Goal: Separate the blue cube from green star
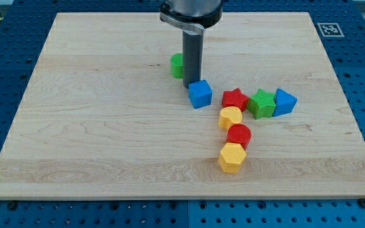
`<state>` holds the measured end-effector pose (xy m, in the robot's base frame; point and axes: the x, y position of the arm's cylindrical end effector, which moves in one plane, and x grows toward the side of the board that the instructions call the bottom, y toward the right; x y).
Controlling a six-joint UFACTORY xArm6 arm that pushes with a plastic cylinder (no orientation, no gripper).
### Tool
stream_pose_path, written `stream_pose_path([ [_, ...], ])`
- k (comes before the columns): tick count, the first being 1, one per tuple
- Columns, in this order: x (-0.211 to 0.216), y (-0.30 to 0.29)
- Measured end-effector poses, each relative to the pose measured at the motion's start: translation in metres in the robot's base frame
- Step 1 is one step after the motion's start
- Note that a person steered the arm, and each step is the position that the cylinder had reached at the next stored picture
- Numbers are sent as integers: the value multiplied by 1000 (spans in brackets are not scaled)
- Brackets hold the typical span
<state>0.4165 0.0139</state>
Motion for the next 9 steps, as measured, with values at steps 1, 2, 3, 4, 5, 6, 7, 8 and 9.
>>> stream_pose_path([
  [1,2,0],
  [2,2,10],
  [3,2,17],
  [4,5,21],
  [5,6,20],
  [6,6,18],
  [7,6,13],
  [8,2,-23],
  [9,3,-39],
])
